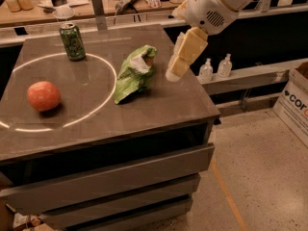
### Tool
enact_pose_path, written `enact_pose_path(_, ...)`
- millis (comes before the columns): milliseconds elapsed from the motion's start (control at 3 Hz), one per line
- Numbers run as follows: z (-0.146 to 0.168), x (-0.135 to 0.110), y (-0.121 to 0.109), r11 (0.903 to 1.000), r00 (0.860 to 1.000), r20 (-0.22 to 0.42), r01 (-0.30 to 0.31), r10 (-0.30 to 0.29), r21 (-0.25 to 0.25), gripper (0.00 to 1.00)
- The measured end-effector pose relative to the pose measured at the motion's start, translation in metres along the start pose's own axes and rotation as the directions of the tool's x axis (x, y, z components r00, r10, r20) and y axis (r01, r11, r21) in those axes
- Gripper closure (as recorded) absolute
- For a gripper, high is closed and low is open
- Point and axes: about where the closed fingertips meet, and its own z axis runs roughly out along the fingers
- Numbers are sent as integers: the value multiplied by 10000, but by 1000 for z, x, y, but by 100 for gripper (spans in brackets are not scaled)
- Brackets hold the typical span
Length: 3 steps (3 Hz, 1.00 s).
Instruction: Move apple near green rice chip bag
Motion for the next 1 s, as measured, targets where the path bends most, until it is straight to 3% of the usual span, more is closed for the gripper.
enact_pose_path(333, -8, -7, -13, 9964, 9982, 285, -537, 519, 664, 0)
enact_pose_path(667, 8, -17, -48, 9958, 9991, 216, -391, 374, 823, 0)
enact_pose_path(1000, 34, -62, -78, 9977, 9982, 349, 460, -478, 508, 0)
